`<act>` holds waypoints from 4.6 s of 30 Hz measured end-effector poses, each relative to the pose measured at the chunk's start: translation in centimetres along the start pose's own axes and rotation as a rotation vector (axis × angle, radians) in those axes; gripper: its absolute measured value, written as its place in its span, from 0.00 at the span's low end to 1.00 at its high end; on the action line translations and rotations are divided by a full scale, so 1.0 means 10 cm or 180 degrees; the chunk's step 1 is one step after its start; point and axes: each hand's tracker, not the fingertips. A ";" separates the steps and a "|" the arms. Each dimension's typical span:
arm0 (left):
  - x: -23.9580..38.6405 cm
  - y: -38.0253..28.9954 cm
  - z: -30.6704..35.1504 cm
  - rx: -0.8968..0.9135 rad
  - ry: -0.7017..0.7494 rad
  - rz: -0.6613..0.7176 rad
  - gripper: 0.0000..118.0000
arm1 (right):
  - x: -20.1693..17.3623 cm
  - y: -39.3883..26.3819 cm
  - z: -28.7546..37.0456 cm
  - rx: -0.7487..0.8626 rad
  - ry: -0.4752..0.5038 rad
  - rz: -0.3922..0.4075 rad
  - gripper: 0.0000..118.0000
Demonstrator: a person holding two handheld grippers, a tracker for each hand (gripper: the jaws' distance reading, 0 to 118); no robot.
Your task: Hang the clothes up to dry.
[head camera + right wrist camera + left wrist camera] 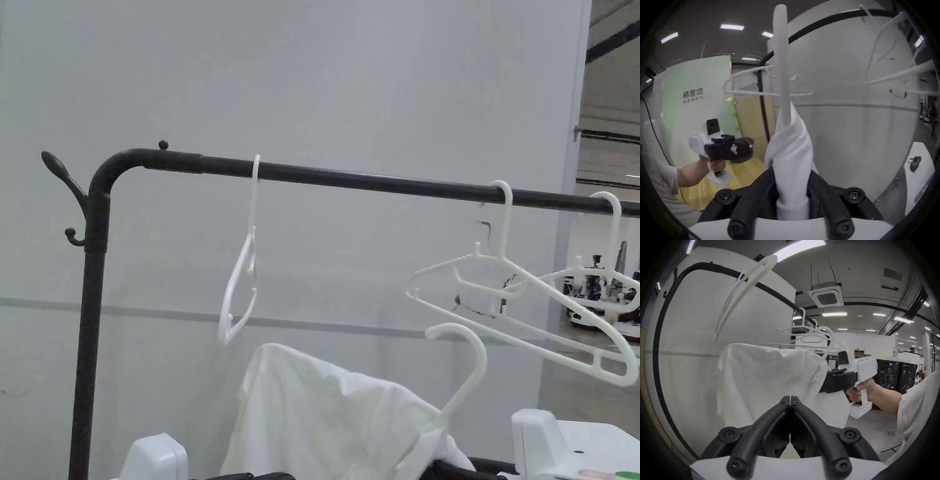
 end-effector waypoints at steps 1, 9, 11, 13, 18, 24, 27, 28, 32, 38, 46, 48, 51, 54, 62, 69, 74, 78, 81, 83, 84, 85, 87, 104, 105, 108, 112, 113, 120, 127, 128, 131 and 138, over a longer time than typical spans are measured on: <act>0.06 0.02 -0.04 0.0038 0.0060 -0.0040 0.01 | 0.00 0.08 0.02 0.0017 -0.0125 0.0036 0.04; 0.47 0.35 -0.06 0.0726 0.0533 -0.0347 0.01 | -0.07 0.97 -0.15 0.0148 -0.0601 0.0227 0.04; 0.55 0.48 -0.03 0.0848 0.0604 -0.0390 0.01 | -0.09 1.21 -0.23 0.0192 -0.0732 0.0247 0.04; 0.58 0.59 -0.03 0.0945 0.0540 -0.0275 0.01 | -0.10 1.43 -0.30 0.0180 -0.0801 0.0222 0.04; 0.66 0.75 -0.08 0.1056 0.0534 -0.0240 0.01 | 0.00 1.88 -0.51 0.0169 -0.0982 0.0193 0.04; 0.71 0.78 -0.13 0.0975 0.0582 -0.0212 0.01 | 0.12 2.12 -0.79 0.0063 -0.1254 0.0047 0.04; 0.71 0.78 -0.16 0.0966 0.0680 -0.0173 0.01 | 0.15 2.16 -0.93 -0.0019 -0.1334 0.0064 0.04; 0.69 0.79 -0.16 0.0927 0.0618 -0.0160 0.01 | 0.17 2.16 -0.97 -0.0046 -0.1346 0.0054 0.04; 0.72 0.77 -0.19 0.0914 0.0747 -0.0231 0.01 | 0.20 2.13 -1.06 -0.0089 -0.1479 0.0034 0.04; 0.69 0.73 -0.21 0.0857 0.0762 -0.0211 0.01 | 0.25 2.01 -1.13 -0.0180 -0.1597 0.0121 0.04; 0.68 0.68 -0.23 0.0758 0.0774 -0.0204 0.01 | 0.22 1.98 -1.11 -0.0149 -0.1684 0.0201 0.05; 0.68 0.68 -0.23 0.0743 0.0802 -0.0209 0.01 | 0.20 1.98 -1.10 -0.0163 -0.1685 0.0219 0.17; 0.68 0.69 -0.22 0.0748 0.0838 -0.0205 0.01 | 0.20 1.99 -1.03 -0.0194 -0.1649 0.0094 0.96; 0.66 0.70 -0.22 0.0737 0.0842 -0.0174 0.01 | 0.07 2.04 -0.82 0.0128 -0.1622 0.0294 0.99; 0.68 0.69 -0.26 0.0712 0.0874 -0.0217 0.01 | -0.42 2.24 -0.18 0.0787 -0.1470 0.0524 0.99; 0.67 0.75 -0.18 0.0741 0.0854 -0.0235 0.01 | -0.74 1.82 0.18 0.1223 -0.1294 0.0783 0.00; 0.63 0.78 -0.15 0.0793 0.0768 -0.0130 0.01 | -0.72 1.52 0.23 0.1176 -0.1168 0.0659 0.00; 0.64 0.74 -0.14 0.0761 0.0714 -0.0213 0.01 | -0.75 1.19 0.23 0.1090 -0.1051 0.0697 0.00; 0.60 0.66 -0.12 0.0632 0.0471 -0.0269 0.01 | -0.72 0.77 0.18 0.1005 -0.0946 0.0648 0.00; 0.60 0.60 -0.12 0.0550 0.0497 -0.0341 0.01 | -0.70 0.40 0.14 0.0919 -0.0876 0.0540 0.00; 0.59 0.57 -0.11 0.0499 0.0447 -0.0370 0.01 | -0.67 0.23 0.12 0.0913 -0.0822 0.0499 0.00; 0.58 0.52 -0.11 0.0471 0.0403 -0.0392 0.01 | -0.64 0.06 0.09 0.0873 -0.0739 0.0406 0.00; 0.56 0.44 -0.13 0.0398 0.0379 -0.0417 0.01 | -0.58 -0.23 0.05 0.0824 -0.0651 0.0270 0.00; -0.11 -0.42 0.29 -0.0209 -0.1602 0.0253 0.01 | -0.43 -1.00 0.30 0.0573 0.1381 0.0216 0.00; -0.11 -0.44 0.33 -0.0180 -0.1559 0.0228 0.01 | -0.44 -1.02 0.30 0.0534 0.1475 0.0202 0.00; -0.10 -0.45 0.41 -0.0173 -0.1514 0.0226 0.01 | -0.46 -0.99 0.20 0.0492 0.1409 0.0283 0.00; -0.11 -0.52 0.59 -0.0173 -0.1303 0.0176 0.01 | -0.50 -0.97 -0.05 0.0393 0.1626 0.0326 0.00; -0.09 -0.55 0.67 -0.0210 -0.1212 0.0158 0.01 | -0.53 -0.96 -0.12 0.0419 0.1622 0.0374 0.00; 0.08 -0.79 1.61 -0.0116 -0.0291 0.0081 0.01 | -0.89 -0.82 -1.05 0.0376 0.2487 0.0560 0.00; 0.49 -1.14 2.98 0.0037 0.1363 0.0228 0.01 | -1.73 -0.72 -2.25 0.0239 0.3670 0.0596 0.00; 0.57 -1.17 3.16 0.0086 0.1656 0.0279 0.01 | -1.89 -0.73 -2.44 0.0165 0.3832 0.0602 0.00; 0.89 -1.23 3.60 0.0198 0.2319 0.0348 0.01 | -2.46 -0.78 -2.91 0.0079 0.4291 0.0702 0.00; 1.83 -1.30 4.32 0.0477 0.3574 0.0310 0.01 | -3.89 -0.97 -3.53 -0.0072 0.5407 0.0661 0.00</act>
